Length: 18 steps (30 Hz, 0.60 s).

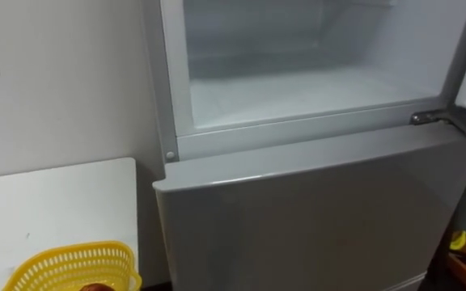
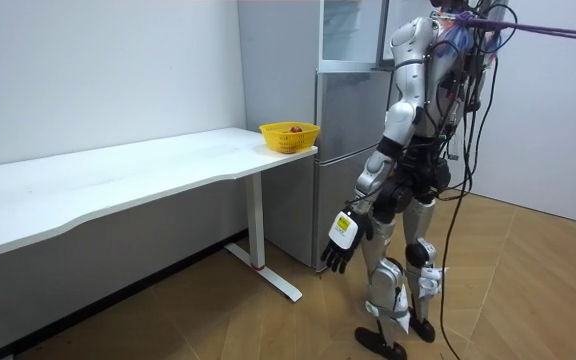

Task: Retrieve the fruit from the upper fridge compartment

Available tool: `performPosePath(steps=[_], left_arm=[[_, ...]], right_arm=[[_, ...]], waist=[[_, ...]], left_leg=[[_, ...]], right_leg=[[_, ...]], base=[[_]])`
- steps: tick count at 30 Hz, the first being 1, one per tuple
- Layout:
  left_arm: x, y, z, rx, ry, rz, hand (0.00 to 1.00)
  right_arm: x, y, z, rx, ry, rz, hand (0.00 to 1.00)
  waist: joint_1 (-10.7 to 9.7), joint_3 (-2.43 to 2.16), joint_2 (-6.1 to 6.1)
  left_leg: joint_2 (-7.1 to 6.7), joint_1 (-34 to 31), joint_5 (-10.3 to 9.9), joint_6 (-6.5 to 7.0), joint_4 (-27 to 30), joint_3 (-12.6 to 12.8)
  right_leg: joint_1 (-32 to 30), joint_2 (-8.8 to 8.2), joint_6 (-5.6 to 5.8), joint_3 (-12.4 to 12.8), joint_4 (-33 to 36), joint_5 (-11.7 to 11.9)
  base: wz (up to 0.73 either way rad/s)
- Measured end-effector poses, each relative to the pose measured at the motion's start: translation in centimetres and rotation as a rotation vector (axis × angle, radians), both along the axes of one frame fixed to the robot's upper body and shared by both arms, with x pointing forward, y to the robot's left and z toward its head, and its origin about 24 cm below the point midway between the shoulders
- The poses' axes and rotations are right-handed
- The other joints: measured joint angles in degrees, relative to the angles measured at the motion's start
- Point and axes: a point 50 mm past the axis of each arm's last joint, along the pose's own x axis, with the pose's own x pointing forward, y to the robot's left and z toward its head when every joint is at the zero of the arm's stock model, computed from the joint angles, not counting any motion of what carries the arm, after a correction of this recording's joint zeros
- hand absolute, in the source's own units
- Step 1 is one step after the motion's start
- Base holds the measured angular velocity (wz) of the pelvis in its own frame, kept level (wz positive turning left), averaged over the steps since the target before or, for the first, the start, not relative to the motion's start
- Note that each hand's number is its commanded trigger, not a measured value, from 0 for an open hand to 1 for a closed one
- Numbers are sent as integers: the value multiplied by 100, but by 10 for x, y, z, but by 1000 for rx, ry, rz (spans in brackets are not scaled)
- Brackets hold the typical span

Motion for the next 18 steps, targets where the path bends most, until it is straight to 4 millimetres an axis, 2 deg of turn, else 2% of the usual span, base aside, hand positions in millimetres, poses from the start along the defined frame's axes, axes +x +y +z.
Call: performPosePath(steps=[4, 9, 18], left_arm=[[-3, -2, -1, -9, 17, 4, 0], [-5, -1, -1, -10, 26, 4, 0], [-6, -1, -1, -8, 33, -1, 0]], right_arm=[[2, 7, 11, -77, -52, 53, 0], [9, 17, 11, -175, -34, 103, 0], [18, 30, 10, -282, -11, 204, 0]], waist=[[19, 8, -20], [21, 31, -87], [126, 12, -138]], left_leg=[[0, 5, 0, 0, 5, 1], [0, -10, 0, 0, 37, -20], [-3, -56, 0, 1, 83, -86]], right_leg=[[-12, -9, 0, 15, 20, -1], [-12, -11, 1, 3, 4, -4], [4, -12, -6, -135, 33, 5]], base=[[0], [1], [4]])
